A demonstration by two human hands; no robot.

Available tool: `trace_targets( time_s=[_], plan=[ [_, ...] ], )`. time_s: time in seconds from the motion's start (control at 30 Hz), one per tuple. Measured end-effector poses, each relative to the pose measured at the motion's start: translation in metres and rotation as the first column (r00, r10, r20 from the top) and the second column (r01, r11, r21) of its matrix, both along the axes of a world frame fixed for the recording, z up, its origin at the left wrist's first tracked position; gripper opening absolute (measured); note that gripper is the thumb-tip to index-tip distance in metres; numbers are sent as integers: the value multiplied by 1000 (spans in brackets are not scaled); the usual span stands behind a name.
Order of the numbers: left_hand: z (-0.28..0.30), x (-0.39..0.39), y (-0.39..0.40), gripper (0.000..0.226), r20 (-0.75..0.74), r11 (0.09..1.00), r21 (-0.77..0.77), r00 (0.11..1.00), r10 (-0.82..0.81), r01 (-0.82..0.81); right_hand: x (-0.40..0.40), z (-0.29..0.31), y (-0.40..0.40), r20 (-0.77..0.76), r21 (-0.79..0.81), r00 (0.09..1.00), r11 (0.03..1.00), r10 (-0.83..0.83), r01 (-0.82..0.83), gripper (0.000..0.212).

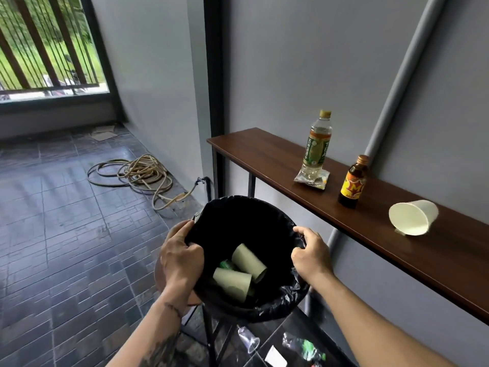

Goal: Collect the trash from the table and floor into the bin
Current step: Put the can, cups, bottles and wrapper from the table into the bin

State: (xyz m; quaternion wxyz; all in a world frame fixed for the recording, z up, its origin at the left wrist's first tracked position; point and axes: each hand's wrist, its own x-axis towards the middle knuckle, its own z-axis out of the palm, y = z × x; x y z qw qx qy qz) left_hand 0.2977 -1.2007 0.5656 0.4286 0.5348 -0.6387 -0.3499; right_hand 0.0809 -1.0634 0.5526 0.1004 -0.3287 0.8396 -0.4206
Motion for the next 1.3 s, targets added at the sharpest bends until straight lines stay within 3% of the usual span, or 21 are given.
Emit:
trace_targets(
  time_s=[0.13, 0.27, 0.5, 0.73, 0.9, 1.03, 1.13, 1.3],
  plan=[
    [-10, 5, -32, 57, 35, 999, 27, 999, -19, 18, 9, -7, -26, 96, 44, 995, 999, 15, -20, 59],
    [-21, 8, -52, 58, 60, 998, 53, 998, -27, 24, 11, -14, -42, 89, 56, 996, 998, 22, -27, 58],
    [-24, 8, -77, 59, 126, 997, 73, 992, -18, 9, 8, -9, -62, -35, 114, 992, 987, 122, -117, 48],
    [-23, 5, -82, 59, 167, 995, 97, 986, 10, -27, -12, 14, -35, -252, 114, 955, 985, 158, -133, 43],
    [-23, -4, -73, 59, 186, 994, 107, 983, 8, -28, -38, 42, 10, -434, -58, 899, 998, -57, 35, 39],
    [-29, -9, -69, 65, 199, 989, 146, 980, -11, -19, -68, 67, 42, -528, -196, 804, 960, -274, 198, 36],
    [-24, -10, -62, 65, 215, 984, 178, 976, -41, 2, -95, 77, 61, -541, -91, 776, 940, -325, 330, 41],
    [-24, -11, -57, 64, 252, 983, 182, 966, -55, 8, -123, 81, 78, -539, 210, 760, 815, -364, 540, 52]
  ],
)
